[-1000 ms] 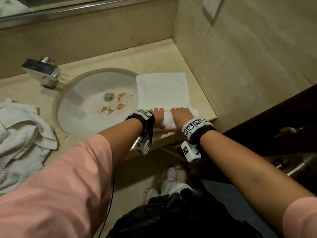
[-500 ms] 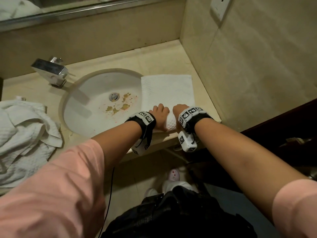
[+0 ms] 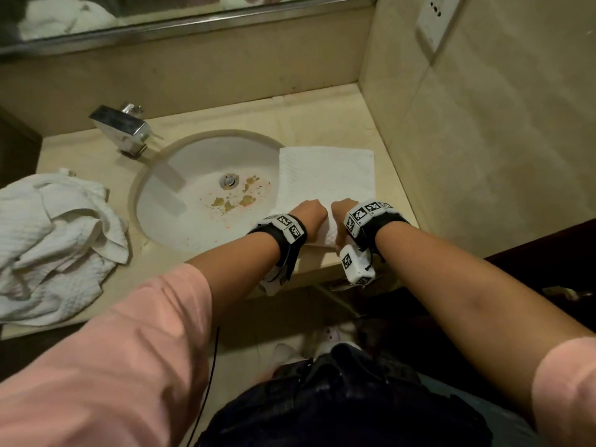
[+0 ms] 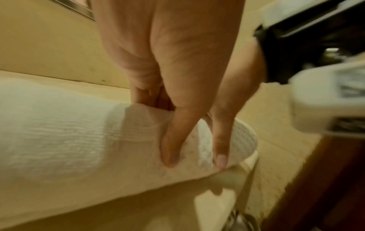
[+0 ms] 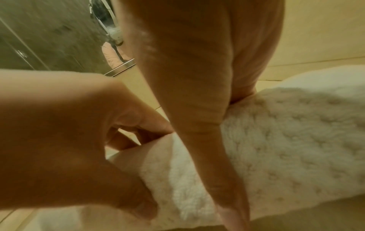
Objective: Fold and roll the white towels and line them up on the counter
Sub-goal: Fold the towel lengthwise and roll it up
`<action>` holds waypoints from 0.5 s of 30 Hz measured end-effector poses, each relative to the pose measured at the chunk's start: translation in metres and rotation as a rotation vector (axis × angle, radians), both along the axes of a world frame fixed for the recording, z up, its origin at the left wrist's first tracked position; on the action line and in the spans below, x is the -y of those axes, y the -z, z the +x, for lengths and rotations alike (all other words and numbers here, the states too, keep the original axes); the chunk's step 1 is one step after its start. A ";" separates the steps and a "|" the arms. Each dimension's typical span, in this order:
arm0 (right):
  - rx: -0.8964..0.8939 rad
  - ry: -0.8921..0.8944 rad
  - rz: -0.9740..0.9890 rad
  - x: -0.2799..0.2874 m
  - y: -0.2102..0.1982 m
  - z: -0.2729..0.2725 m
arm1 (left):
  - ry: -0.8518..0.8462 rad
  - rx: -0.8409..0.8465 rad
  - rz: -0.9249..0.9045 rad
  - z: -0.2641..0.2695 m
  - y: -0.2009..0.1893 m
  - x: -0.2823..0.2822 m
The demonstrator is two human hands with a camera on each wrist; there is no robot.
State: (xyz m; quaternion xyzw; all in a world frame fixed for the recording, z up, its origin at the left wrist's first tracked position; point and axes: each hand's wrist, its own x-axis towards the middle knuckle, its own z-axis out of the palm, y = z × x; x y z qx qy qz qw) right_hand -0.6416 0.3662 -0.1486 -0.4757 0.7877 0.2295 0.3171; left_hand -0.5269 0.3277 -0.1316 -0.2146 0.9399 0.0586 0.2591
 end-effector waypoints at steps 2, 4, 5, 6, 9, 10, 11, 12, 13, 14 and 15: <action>0.007 -0.012 -0.041 0.007 0.041 -0.013 | -0.039 0.033 0.044 -0.005 -0.007 0.006; 0.014 -0.027 -0.083 0.006 0.028 -0.008 | -0.067 0.060 0.092 -0.011 -0.013 0.014; 0.003 -0.060 -0.122 0.001 0.002 0.000 | -0.079 0.064 0.110 -0.014 -0.015 0.017; -0.018 -0.088 -0.160 -0.006 -0.019 0.007 | -0.097 0.063 0.126 -0.016 -0.017 0.019; -0.057 -0.118 -0.285 -0.021 -0.037 0.009 | -0.129 0.050 0.160 -0.019 -0.020 0.029; -0.038 -0.128 -0.308 -0.025 -0.035 0.008 | -0.146 0.055 0.180 -0.019 -0.018 0.031; -0.028 -0.151 -0.344 -0.030 -0.031 0.007 | -0.160 0.057 0.194 -0.018 -0.015 0.033; -0.027 -0.172 -0.348 -0.033 -0.030 0.007 | -0.173 0.064 0.204 -0.018 -0.015 0.037; -0.029 -0.196 -0.362 -0.034 -0.026 0.007 | -0.190 0.064 0.219 -0.018 -0.015 0.040; -0.028 -0.207 -0.356 -0.035 -0.027 0.007 | -0.197 0.062 0.236 -0.018 -0.014 0.043; -0.023 -0.215 -0.355 -0.035 -0.026 0.006 | -0.202 0.061 0.255 -0.019 -0.013 0.046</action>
